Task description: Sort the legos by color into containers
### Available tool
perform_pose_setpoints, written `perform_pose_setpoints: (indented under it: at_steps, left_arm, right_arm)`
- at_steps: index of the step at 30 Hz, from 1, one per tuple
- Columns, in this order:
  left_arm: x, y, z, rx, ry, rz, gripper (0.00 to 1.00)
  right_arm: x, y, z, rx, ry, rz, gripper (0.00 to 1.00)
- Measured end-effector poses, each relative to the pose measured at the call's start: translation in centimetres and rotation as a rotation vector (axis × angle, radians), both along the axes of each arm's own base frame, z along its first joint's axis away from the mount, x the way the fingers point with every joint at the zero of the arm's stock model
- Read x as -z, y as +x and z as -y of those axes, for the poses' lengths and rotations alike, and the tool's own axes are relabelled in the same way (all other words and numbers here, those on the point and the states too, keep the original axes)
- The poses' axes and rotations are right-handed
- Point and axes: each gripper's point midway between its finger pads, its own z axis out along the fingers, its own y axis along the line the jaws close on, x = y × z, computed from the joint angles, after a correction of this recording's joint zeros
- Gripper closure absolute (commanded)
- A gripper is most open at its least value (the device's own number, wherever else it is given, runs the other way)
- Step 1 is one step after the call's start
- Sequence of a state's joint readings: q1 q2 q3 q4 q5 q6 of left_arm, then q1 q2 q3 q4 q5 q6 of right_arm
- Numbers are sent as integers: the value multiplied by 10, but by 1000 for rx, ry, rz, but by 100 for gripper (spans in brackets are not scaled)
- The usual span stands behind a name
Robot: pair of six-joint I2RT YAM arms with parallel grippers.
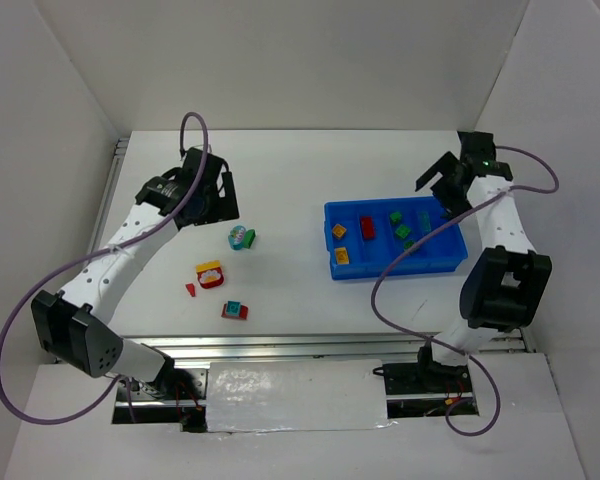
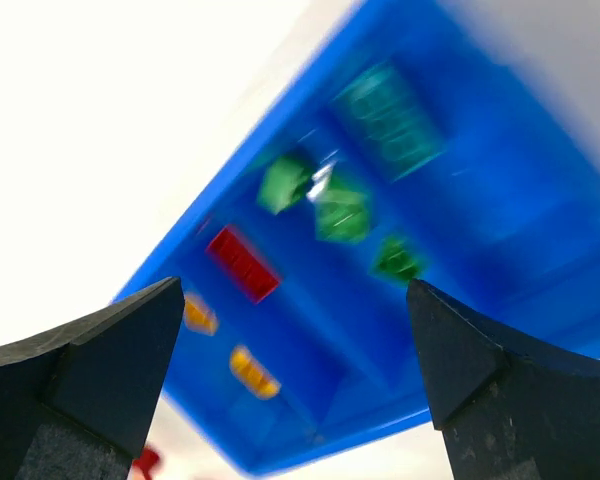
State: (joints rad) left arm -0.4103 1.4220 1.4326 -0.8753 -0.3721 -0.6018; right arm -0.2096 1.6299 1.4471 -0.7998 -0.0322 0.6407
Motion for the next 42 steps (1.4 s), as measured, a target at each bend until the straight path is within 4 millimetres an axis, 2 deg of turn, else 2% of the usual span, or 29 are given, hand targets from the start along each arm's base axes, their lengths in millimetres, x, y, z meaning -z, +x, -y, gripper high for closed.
perform_pose_setpoints:
  at_steps: [2, 5, 7, 9, 11, 15, 21, 27, 30, 33, 34, 36, 37, 38, 42]
  left_arm:
    - [1, 7, 8, 30, -22, 1, 1]
    - [14, 24, 22, 60, -49, -17, 1]
    - [34, 36, 29, 67, -54, -54, 1]
    - [58, 43, 34, 72, -48, -107, 1]
    - [83, 48, 38, 78, -43, -162, 4]
    - [122, 56, 43, 92, -34, -232, 4]
    - [158, 69, 45, 114, -15, -284, 8]
    - [177, 73, 40, 107, -5, -309, 9]
    - [186, 68, 39, 108, -16, -321, 17]
    - [195, 60, 38, 113, -30, -350, 36]
    - [195, 61, 39, 119, -34, -346, 55]
    - [195, 62, 41, 136, -37, -341, 78]
    - [195, 63, 42, 145, -44, -338, 93]
    - [194, 64, 44, 154, -53, -335, 100]
    - [185, 63, 62, 237, -133, -316, 100]
  right_arm:
    - [-7, 2, -33, -96, 1, 19, 0]
    - [-13, 0, -100, -286, 30, 39, 0]
    - [-17, -7, -145, -416, 53, 50, 0]
    - [-23, -16, -177, -515, 67, 63, 0]
    - [-29, -23, -192, -568, 76, 80, 0]
    - [-52, -32, -196, -600, 81, 149, 0]
    - [-75, -41, -192, -620, 68, 218, 0]
    - [-72, -45, -191, -629, 60, 210, 0]
    - [-68, -47, -191, -630, 62, 202, 0]
    - [-63, -51, -191, -632, 68, 189, 0]
    - [-61, -51, -191, -633, 69, 186, 0]
    - [-57, -54, -192, -636, 76, 179, 0]
    - [-55, -55, -192, -638, 82, 175, 0]
    - [-55, -55, -193, -641, 87, 174, 0]
    - [-59, -56, -198, -644, 143, 193, 0]
